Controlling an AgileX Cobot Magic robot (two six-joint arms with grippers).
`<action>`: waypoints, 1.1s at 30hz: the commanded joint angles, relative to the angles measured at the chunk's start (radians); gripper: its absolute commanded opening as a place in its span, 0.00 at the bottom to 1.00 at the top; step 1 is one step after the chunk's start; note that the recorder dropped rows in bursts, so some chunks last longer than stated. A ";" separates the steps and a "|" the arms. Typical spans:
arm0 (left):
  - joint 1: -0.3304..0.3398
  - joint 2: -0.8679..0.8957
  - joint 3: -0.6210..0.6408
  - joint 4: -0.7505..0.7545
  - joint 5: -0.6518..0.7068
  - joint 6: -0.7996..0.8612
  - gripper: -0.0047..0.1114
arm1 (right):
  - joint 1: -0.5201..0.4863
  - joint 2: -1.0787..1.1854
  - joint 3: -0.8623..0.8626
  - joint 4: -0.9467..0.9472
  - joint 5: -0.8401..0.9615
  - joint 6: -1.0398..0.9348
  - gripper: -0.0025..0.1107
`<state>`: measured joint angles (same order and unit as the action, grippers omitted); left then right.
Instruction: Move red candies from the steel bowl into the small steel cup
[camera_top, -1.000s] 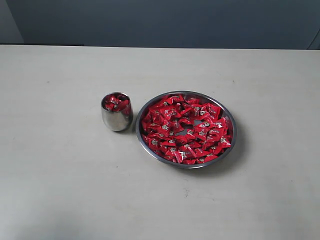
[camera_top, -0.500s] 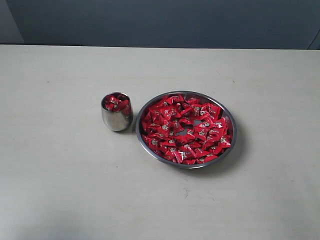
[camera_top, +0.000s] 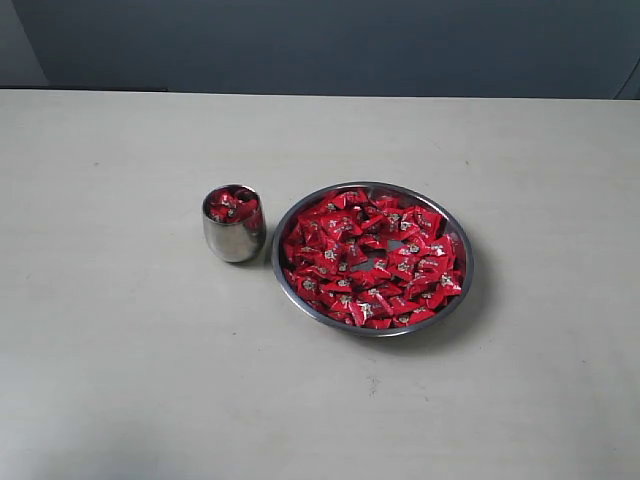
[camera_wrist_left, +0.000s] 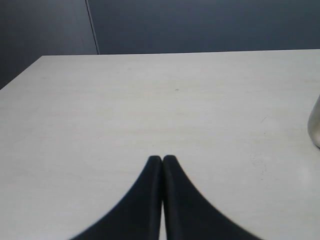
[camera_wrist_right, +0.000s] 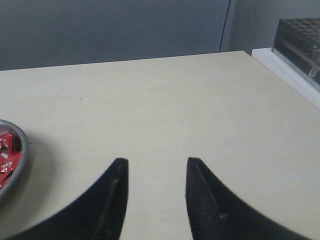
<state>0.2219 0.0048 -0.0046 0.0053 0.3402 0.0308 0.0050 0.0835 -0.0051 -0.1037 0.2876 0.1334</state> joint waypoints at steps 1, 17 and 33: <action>-0.005 -0.005 0.005 0.000 -0.010 -0.001 0.04 | -0.005 -0.028 0.005 -0.001 0.010 -0.011 0.36; -0.005 -0.005 0.005 0.000 -0.010 -0.001 0.04 | -0.005 -0.031 0.005 0.104 0.006 -0.116 0.36; -0.005 -0.005 0.005 0.000 -0.010 -0.001 0.04 | -0.005 -0.031 0.005 0.206 0.012 -0.220 0.36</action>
<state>0.2219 0.0048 -0.0046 0.0053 0.3402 0.0308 0.0050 0.0587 -0.0051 0.1021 0.3021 -0.0803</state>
